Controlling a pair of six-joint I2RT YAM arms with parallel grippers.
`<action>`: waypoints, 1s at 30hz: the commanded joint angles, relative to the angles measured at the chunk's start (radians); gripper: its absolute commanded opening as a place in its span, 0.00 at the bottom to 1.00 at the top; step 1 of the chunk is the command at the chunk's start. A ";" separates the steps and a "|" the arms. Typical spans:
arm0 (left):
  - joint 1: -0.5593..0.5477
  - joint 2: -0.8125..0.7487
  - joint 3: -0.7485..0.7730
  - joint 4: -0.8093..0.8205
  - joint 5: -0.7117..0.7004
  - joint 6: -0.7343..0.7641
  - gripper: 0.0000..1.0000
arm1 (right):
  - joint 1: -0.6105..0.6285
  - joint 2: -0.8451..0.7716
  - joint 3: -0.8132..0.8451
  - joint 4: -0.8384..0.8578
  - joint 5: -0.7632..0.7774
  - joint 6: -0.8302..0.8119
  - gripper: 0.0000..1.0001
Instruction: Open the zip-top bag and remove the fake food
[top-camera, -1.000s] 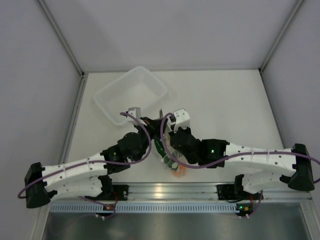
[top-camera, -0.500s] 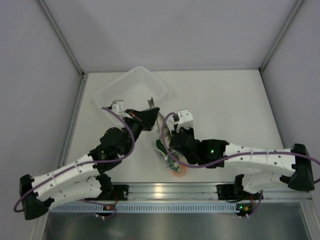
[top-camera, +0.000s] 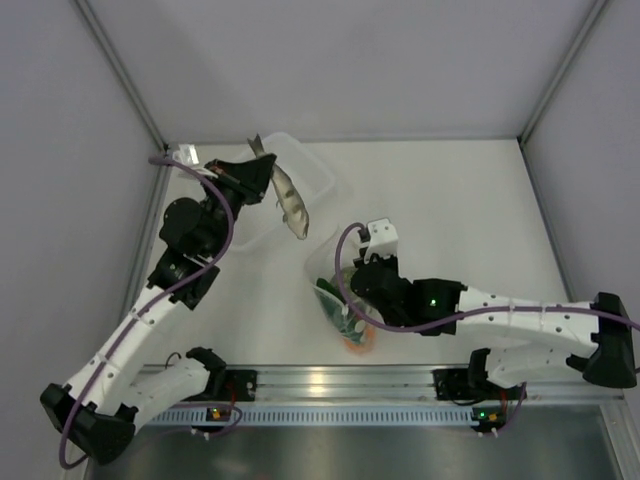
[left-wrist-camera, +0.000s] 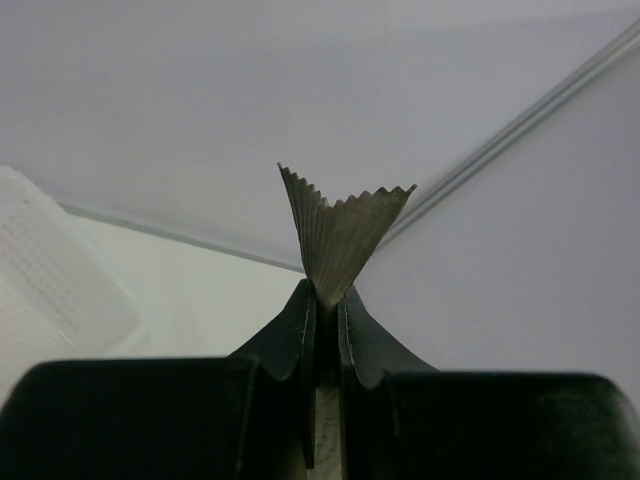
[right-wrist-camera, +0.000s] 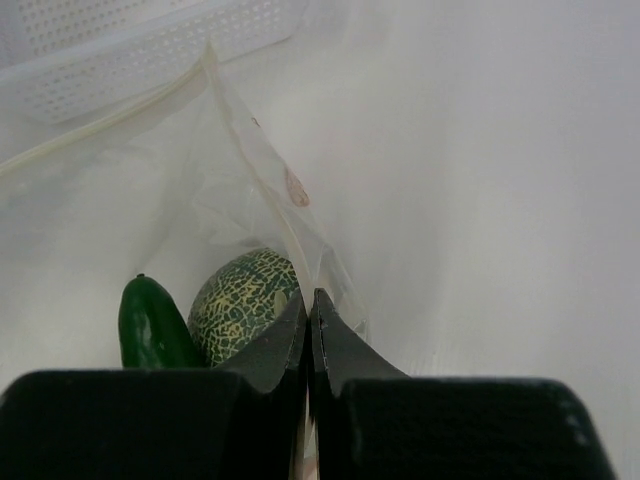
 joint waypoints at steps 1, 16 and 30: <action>0.023 0.073 0.205 -0.230 -0.166 0.095 0.00 | -0.019 -0.055 -0.003 -0.015 0.005 0.007 0.00; 0.111 0.642 0.674 -0.718 -0.630 0.442 0.00 | -0.039 -0.205 -0.038 -0.017 -0.002 -0.048 0.00; 0.260 1.053 0.764 -0.749 -0.724 0.560 0.00 | -0.048 -0.227 -0.053 0.020 -0.031 -0.114 0.00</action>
